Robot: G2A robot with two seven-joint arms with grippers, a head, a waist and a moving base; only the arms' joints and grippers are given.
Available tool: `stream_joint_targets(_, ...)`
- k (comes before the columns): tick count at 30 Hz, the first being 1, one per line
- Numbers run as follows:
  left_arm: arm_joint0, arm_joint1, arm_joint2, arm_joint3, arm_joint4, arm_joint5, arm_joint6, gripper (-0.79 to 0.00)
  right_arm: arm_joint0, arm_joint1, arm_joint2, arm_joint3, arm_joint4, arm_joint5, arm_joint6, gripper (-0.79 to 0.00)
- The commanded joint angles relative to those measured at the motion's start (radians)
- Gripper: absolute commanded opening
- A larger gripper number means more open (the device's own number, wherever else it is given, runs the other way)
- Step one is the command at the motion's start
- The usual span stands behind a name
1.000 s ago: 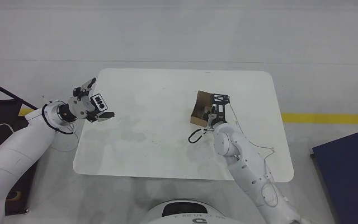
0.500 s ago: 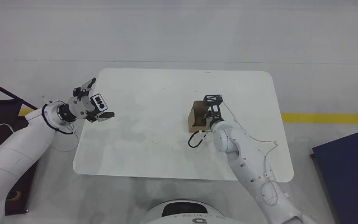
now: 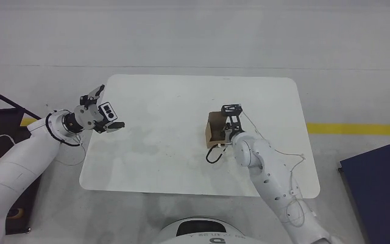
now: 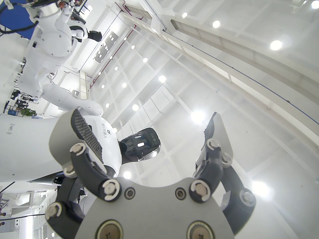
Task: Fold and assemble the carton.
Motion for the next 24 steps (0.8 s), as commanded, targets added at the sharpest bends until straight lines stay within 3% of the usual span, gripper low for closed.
stream_joint_targets(1, 0.000, 0.000, 0.000, 0.000, 0.000, 0.000, 0.000, 0.000, -0.006, 0.002, 0.006, -0.027, -0.010, -0.009, 0.002, -0.785)
stream_joint_targets(9, 0.000, 0.000, 0.000, 0.000, 0.000, 0.000, 0.000, 0.000, -0.041, 0.015, 0.026, -0.125, -0.133, -0.028, 0.068, -0.785)
stream_joint_targets(19, 0.000, 0.000, 0.000, 0.000, 0.000, 0.000, 0.000, 0.000, -0.088, 0.011, 0.068, -0.098, -0.059, 0.027, 0.020, -0.785)
stream_joint_targets(20, 0.000, 0.000, 0.000, 0.000, 0.000, 0.000, 0.000, 0.000, -0.089, 0.011, 0.070, -0.094, -0.064, 0.031, 0.018, -0.705)
stream_joint_targets(23, 0.000, 0.000, 0.000, 0.000, 0.000, 0.000, 0.000, 0.000, -0.097, 0.010, 0.070, -0.106, -0.078, 0.044, 0.020, -0.625)
stream_joint_targets(24, 0.000, 0.000, 0.000, 0.000, 0.000, 0.000, 0.000, 0.000, -0.101, 0.010, 0.071, -0.121, -0.076, 0.048, 0.017, -0.526)
